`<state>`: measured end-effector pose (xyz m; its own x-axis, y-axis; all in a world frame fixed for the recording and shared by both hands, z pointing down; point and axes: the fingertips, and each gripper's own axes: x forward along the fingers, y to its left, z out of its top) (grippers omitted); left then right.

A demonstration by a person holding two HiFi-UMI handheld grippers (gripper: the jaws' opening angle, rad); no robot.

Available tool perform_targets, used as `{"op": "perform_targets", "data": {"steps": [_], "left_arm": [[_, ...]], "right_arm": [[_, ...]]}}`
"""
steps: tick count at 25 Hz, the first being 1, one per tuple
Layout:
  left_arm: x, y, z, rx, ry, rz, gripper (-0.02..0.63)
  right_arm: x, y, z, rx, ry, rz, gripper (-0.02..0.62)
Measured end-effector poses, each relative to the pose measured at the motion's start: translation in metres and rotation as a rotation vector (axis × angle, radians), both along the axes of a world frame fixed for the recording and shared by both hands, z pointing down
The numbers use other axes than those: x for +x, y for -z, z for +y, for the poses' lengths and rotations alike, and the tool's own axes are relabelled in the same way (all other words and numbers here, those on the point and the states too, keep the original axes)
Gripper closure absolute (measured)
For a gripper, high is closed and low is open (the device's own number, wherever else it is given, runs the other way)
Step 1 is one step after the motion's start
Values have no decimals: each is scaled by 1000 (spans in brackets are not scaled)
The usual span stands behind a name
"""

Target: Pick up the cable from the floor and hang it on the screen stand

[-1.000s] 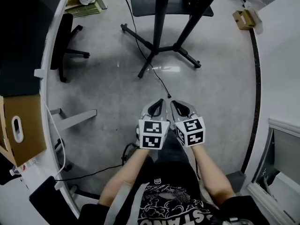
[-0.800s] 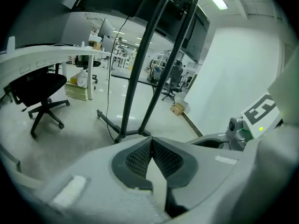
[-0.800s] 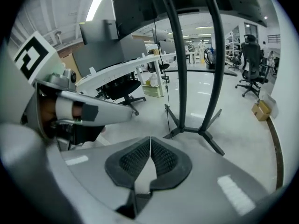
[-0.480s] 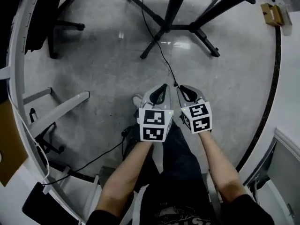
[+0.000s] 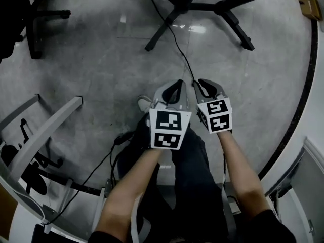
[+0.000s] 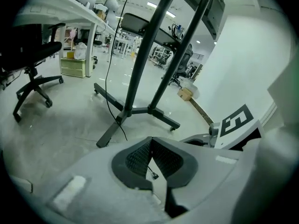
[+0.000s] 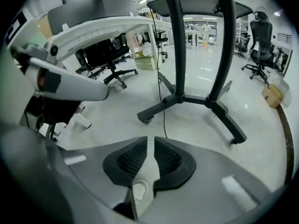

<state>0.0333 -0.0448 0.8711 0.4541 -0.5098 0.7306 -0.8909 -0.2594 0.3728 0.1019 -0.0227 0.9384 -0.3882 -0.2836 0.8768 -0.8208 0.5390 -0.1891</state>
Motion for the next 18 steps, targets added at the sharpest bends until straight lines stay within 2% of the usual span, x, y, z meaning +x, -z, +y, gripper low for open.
{"op": "perform_targets", "data": {"steps": [10, 18], "left_arm": [[-2, -95, -16, 17, -55, -33, 604], [1, -145, -32, 36, -115, -46, 604]], "right_arm": [[12, -136, 7, -46, 19, 57, 538], [20, -225, 7, -68, 52, 118, 532]]}}
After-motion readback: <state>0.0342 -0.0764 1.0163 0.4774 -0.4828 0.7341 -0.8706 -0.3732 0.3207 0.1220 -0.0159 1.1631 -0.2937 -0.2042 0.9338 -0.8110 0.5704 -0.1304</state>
